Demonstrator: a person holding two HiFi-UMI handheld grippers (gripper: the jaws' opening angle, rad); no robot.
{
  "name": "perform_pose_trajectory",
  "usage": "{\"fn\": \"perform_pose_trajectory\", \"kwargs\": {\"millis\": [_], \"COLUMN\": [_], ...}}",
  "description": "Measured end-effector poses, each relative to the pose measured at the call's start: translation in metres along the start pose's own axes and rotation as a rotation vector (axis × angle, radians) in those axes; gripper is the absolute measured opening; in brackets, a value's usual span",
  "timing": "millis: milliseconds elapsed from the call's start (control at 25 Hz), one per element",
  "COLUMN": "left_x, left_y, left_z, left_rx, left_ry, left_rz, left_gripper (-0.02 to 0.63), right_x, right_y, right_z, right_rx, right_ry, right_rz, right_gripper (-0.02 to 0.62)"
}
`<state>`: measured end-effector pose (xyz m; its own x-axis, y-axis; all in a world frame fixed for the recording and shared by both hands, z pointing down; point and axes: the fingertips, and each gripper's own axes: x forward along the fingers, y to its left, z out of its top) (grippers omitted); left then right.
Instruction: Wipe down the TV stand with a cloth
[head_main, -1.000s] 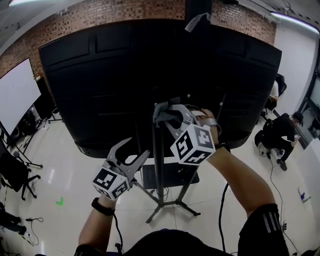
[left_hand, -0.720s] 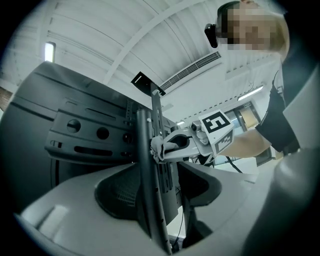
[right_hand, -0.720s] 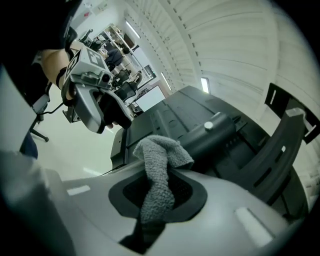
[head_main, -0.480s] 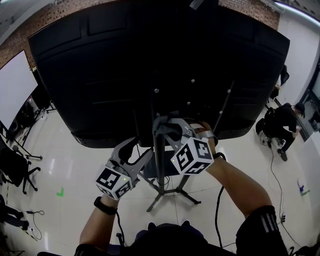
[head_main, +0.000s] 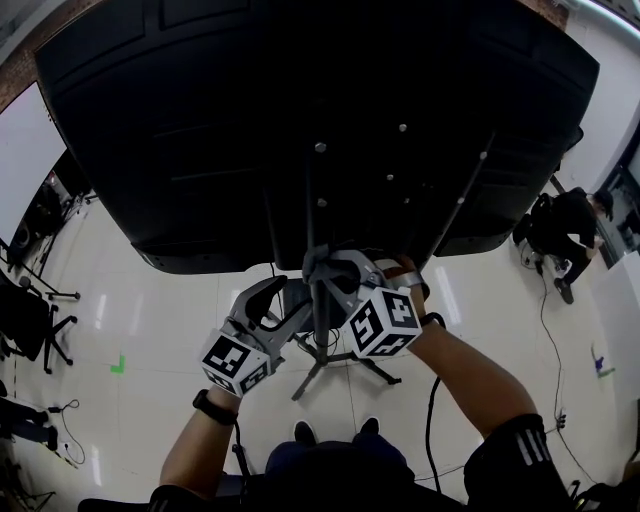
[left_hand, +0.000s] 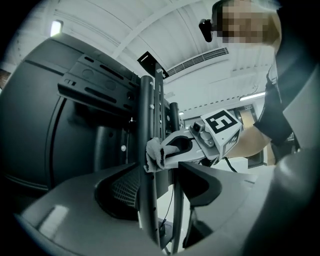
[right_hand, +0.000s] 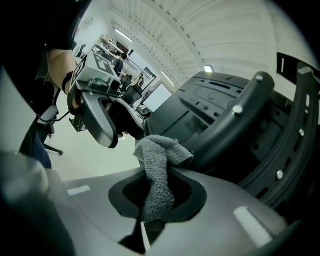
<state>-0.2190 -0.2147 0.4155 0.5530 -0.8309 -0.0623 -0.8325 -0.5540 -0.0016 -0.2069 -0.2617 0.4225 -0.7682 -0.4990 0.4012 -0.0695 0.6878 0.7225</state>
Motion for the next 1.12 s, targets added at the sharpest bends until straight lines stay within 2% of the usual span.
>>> {"fn": "perform_pose_trajectory", "kwargs": {"millis": [240,440,640,840,1120], "left_x": [0.004,0.007,0.009,0.011,0.004], "left_y": [-0.003,0.000,0.002,0.000,0.001], "left_z": [-0.043,-0.080,-0.131,-0.181,-0.271], "left_rx": [-0.035,-0.046,-0.104,-0.165,-0.249], "left_ry": [0.046,0.079,0.131,0.171,0.251], "left_rz": [-0.035,-0.021,0.005,0.017,0.064], "left_gripper": [0.265,0.270,0.272,0.284,0.295], "right_x": [0.022,0.038,0.060,0.086,0.121], "right_y": [0.040,0.073,0.114,0.162,0.232], "right_z": [-0.027,-0.051,-0.083,-0.121,-0.172], "right_rx": [0.039,0.085,0.128,0.127,0.179], "right_ry": [0.001,0.004,0.016,0.040,0.050], "right_rz": [0.071,0.121,0.185,0.245,0.297], "right_gripper": [0.046,0.046,0.046,0.046,0.044]}}
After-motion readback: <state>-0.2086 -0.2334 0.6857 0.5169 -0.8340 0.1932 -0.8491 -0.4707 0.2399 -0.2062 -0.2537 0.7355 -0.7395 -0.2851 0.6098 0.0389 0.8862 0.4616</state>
